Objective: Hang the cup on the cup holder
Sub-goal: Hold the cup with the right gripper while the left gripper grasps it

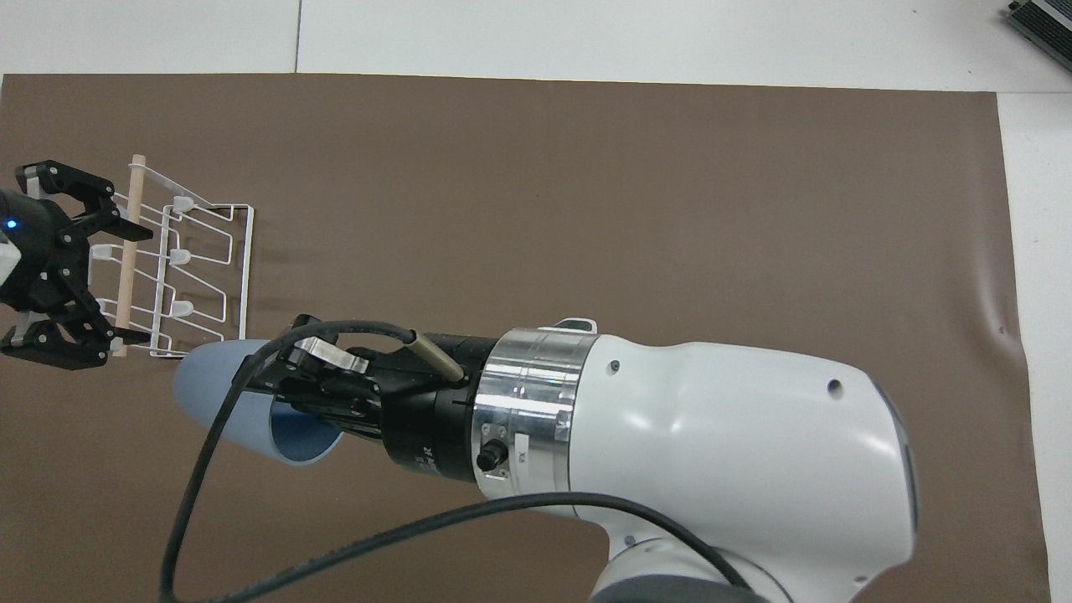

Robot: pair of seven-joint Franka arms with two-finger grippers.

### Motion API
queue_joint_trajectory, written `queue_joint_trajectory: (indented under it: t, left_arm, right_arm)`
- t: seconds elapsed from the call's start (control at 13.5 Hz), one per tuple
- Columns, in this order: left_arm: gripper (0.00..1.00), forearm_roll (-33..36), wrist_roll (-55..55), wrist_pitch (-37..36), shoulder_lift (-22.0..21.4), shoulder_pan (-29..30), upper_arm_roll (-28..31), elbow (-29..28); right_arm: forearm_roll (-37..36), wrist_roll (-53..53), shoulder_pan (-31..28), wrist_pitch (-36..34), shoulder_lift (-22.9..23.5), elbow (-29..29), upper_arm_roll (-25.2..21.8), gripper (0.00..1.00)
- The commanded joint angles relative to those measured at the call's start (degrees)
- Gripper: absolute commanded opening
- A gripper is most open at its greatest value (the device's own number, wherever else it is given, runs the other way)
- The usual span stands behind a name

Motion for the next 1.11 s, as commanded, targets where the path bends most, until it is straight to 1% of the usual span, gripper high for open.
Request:
queue_joint_trajectory:
  t: [0.0,0.07,0.3,0.59,0.74,0.81,1.04]
  left_arm:
    - [1.00,-4.46,5.56,-2.51,-2.34,-0.70,0.31,-2.15]
    - [1.00,-6.05,5.75,-3.74,-2.43,-0.87,-0.48,-2.15]
    - [1.00,-10.53,5.75,-6.64,-3.13,-1.49,-1.28,-2.85]
    - [1.00,-10.81,5.93,-12.97,-3.40,-1.14,-1.28,-2.33]
    - [1.00,-11.07,6.10,-14.47,-4.53,-0.70,-1.10,-2.33]
    - [1.00,-12.38,6.10,-15.43,-4.97,-0.70,-0.49,-2.24]
    - [1.00,-13.18,5.58,-16.41,-9.09,-0.52,-0.13,-2.15]
  right_arm:
    - [1.51,2.69,1.07,2.60,-0.06,0.13,0.50,0.00]
    - [1.60,2.87,2.03,3.04,0.03,0.13,0.50,0.00]
    - [3.88,3.40,2.22,4.89,-0.06,0.04,0.50,0.00]
    - [3.88,3.40,2.13,4.97,0.03,-0.22,0.50,0.00]
    - [3.88,3.40,2.13,4.89,-0.06,-0.22,0.41,0.00]
    - [3.88,3.40,2.13,4.89,-0.15,-0.31,0.50,0.00]
    - [3.88,3.40,2.13,4.89,-0.15,-0.31,0.41,0.00]
